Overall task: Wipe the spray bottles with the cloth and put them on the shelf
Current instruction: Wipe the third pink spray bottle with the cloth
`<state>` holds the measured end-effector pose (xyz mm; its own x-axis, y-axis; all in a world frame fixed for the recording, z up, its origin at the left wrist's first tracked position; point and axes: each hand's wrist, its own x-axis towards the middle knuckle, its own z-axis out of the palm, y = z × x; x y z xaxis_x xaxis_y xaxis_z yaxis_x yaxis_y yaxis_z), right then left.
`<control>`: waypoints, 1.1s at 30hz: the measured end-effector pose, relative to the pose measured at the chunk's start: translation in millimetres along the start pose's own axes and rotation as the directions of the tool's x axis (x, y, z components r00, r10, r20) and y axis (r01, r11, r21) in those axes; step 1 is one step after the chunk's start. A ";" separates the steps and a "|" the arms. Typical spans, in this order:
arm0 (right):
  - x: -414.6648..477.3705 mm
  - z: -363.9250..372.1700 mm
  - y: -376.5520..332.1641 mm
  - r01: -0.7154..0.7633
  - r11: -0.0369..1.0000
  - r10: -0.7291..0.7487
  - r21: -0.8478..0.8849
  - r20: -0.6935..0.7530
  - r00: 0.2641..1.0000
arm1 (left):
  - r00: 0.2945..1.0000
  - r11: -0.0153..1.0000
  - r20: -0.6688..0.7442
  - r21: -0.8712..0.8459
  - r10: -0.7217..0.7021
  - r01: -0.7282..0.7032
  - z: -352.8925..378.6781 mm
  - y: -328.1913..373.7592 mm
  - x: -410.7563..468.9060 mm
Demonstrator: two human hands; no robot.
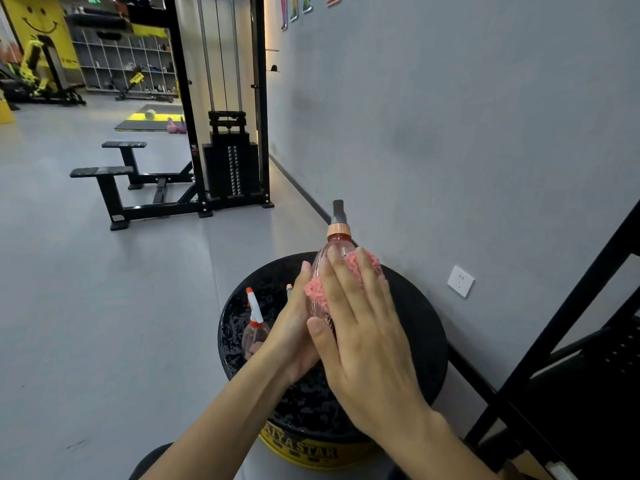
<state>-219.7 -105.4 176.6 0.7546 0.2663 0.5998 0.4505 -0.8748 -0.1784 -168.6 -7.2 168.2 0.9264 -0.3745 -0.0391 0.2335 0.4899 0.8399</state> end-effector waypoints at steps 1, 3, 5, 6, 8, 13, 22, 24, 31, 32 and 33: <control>4.6 -0.4 1.5 -0.024 1.000 0.024 0.000 -0.004 1.000 | 1.000 1.000 0.002 0.012 0.009 -0.009 1.0 -1.7 -1.0; 19.5 -4.2 8.9 -0.081 0.997 0.081 0.009 -0.005 0.997 | 1.000 0.998 -0.002 0.058 0.009 -0.009 3.7 -4.7 -2.4; 34.7 -8.5 18.0 -0.126 0.991 0.125 0.047 0.023 0.992 | 1.000 0.997 0.001 0.074 -0.017 0.017 7.3 -6.9 -3.8; 39.3 -9.8 20.9 -0.128 0.990 0.125 0.067 0.037 0.991 | 1.000 0.998 0.005 0.066 -0.025 0.025 6.7 -8.4 -3.3; 38.8 -11.4 20.8 -0.100 0.992 0.096 0.081 0.046 0.994 | 1.000 0.998 0.016 0.059 -0.025 0.024 6.9 -8.3 -3.1; 3.5 -5.8 5.8 -0.031 0.997 0.030 0.068 0.008 1.000 | 1.000 1.000 -0.026 0.013 -0.016 0.016 1.0 -4.5 0.2; 33.1 -4.2 23.7 -0.143 0.961 0.149 0.235 -0.010 0.989 | 0.999 0.996 -0.002 0.080 -0.045 0.044 1.4 -11.3 -0.8; 39.7 -4.8 24.7 -0.138 0.963 0.141 0.232 0.000 0.990 | 0.999 0.997 0.000 0.062 -0.041 0.041 1.6 -11.1 -1.0; -2.7 5.2 -4.6 -0.026 0.998 0.030 0.062 -0.058 0.998 | 0.998 1.000 -0.069 0.012 -0.002 0.002 -6.2 -1.9 3.0; -6.1 7.3 -6.1 -0.028 0.998 0.031 0.050 -0.061 0.998 | 0.998 1.000 -0.064 0.014 -0.008 0.009 -6.5 -1.8 2.6; -5.7 8.1 -6.2 -0.037 0.998 0.040 0.060 -0.062 0.997 | 0.998 1.000 -0.055 0.015 -0.011 0.012 -5.3 -1.7 1.2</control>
<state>-222.9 -98.3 168.1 0.7411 0.2050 0.6394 0.4503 -0.8581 -0.2469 -166.4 -4.3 163.9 0.9386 -0.3359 -0.0782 0.2401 0.4737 0.8473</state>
